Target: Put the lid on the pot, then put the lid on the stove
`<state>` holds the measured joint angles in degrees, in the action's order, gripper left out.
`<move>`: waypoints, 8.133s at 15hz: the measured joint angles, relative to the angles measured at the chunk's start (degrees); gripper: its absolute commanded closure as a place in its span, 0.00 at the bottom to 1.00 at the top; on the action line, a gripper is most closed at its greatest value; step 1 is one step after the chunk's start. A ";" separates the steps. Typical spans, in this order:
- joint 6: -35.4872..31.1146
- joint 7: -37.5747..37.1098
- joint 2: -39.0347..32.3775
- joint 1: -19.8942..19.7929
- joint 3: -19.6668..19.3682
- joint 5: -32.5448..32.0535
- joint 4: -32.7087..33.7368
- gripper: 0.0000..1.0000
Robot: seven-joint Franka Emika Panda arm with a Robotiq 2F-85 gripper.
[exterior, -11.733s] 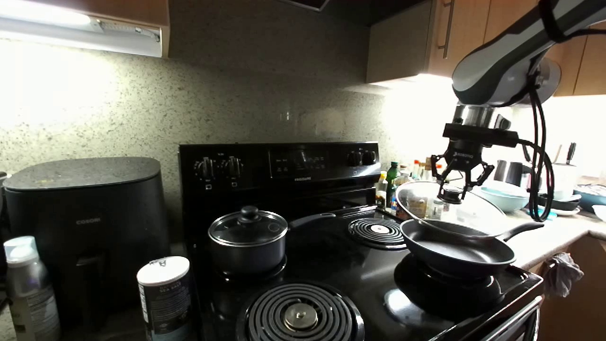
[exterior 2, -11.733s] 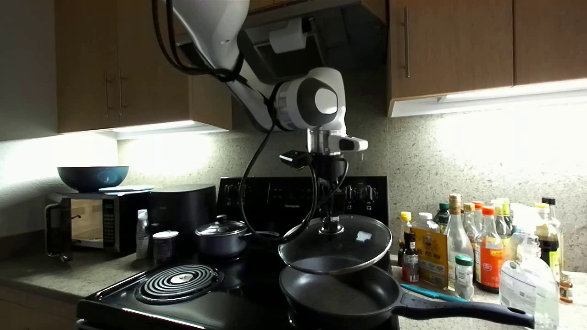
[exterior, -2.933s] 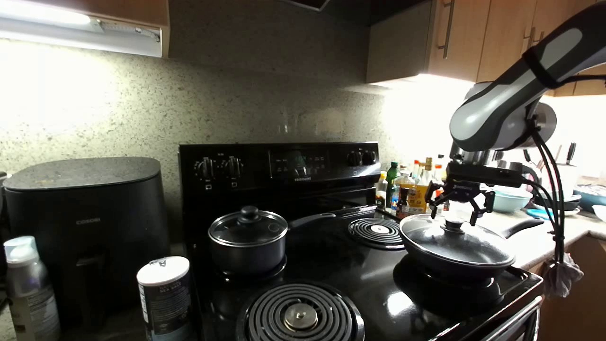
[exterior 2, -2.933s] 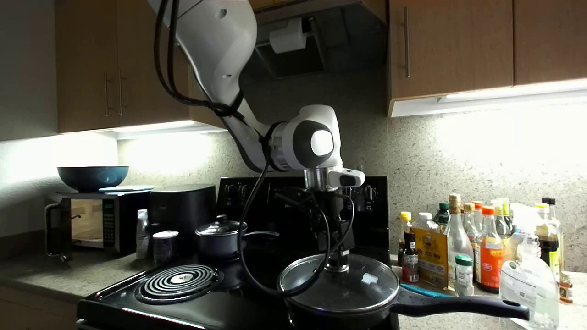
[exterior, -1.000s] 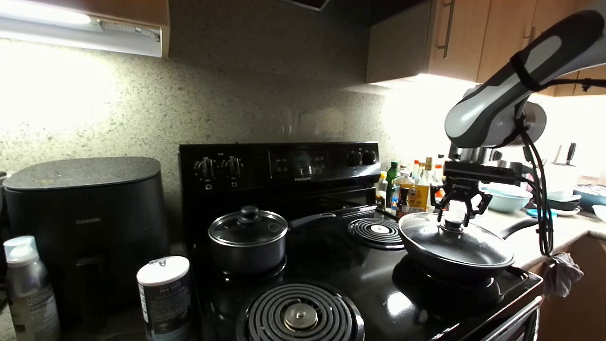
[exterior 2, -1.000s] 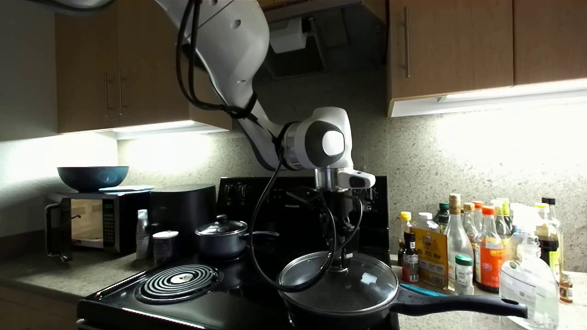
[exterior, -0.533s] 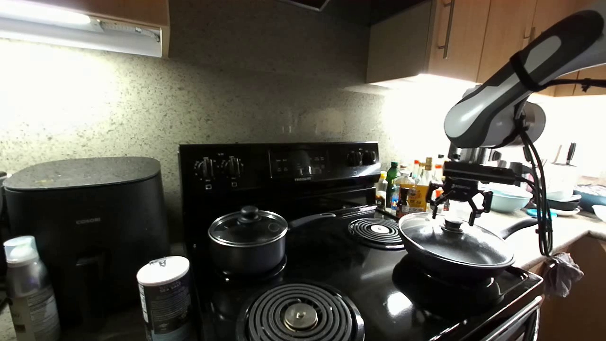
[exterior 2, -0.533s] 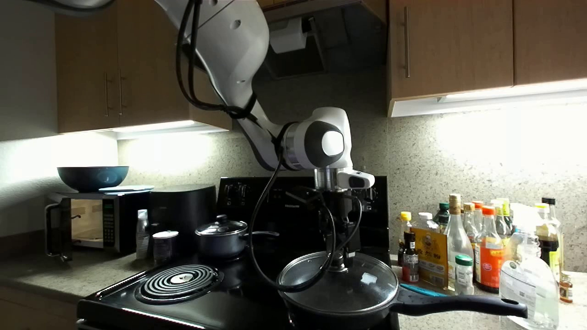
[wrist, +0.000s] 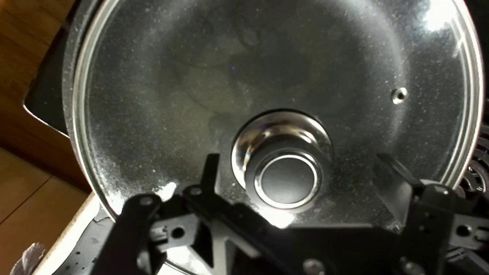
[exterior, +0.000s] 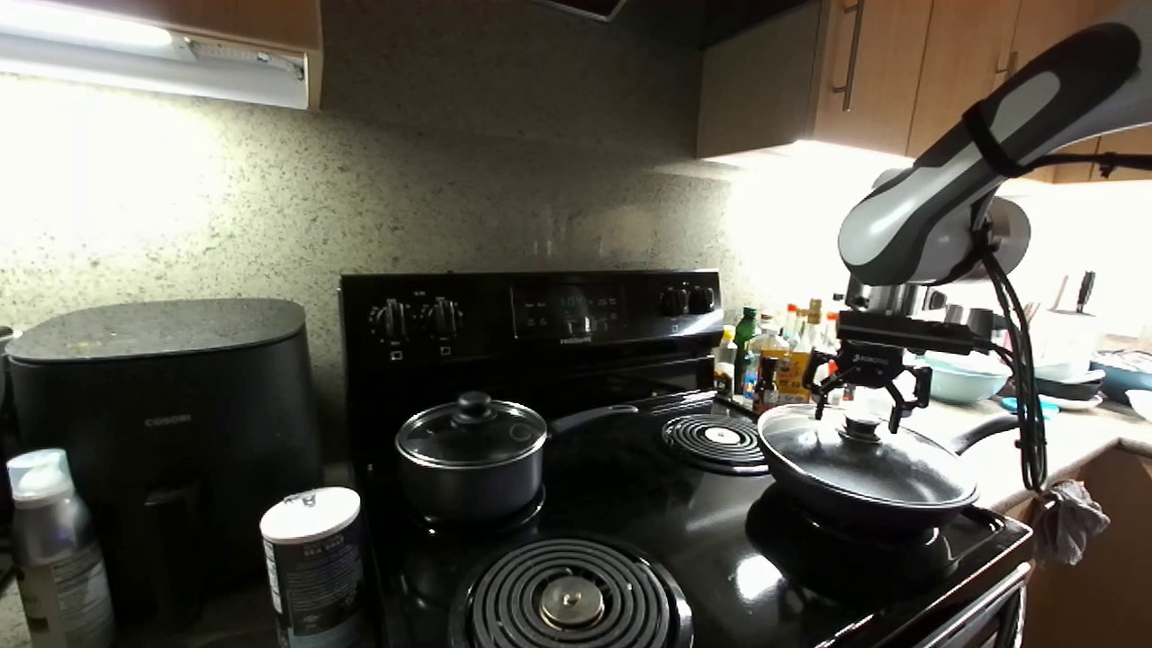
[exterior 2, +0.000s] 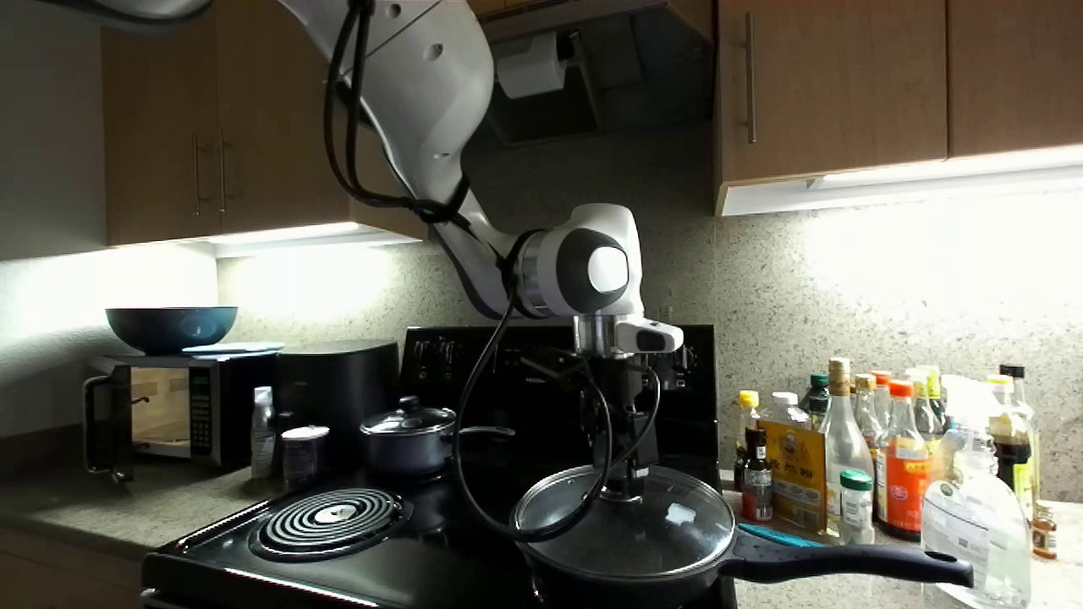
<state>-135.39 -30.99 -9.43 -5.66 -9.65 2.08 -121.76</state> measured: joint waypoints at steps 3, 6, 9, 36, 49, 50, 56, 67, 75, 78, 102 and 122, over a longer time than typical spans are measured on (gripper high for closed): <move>0.17 0.06 -0.20 0.00 0.04 0.02 0.00 0.47; 0.39 0.21 -0.13 -0.12 -0.07 0.03 0.13 0.63; 0.60 0.22 0.23 -0.12 -0.06 0.06 0.49 0.75; -6.44 0.02 10.69 1.39 4.50 -7.44 -11.33 0.75; -6.57 -5.53 10.65 7.19 11.74 -23.89 -15.02 0.75; -6.57 -5.53 10.60 7.21 11.80 -23.89 -15.02 0.75; -7.85 -6.59 10.88 10.61 15.68 -31.97 -16.21 0.75; -8.04 -9.83 10.94 14.76 19.67 -38.97 -17.05 0.75; -8.04 -8.22 10.23 16.03 21.09 -39.05 -16.89 0.75; -8.04 -7.39 10.13 16.50 21.32 -38.91 -16.77 0.75; -13.10 11.62 1.59 14.71 16.54 -14.36 -10.23 0.75; -12.94 9.97 -0.63 14.02 11.96 -8.97 -8.78 0.75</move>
<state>-148.33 -21.02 -10.06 8.36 2.31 -6.89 -130.55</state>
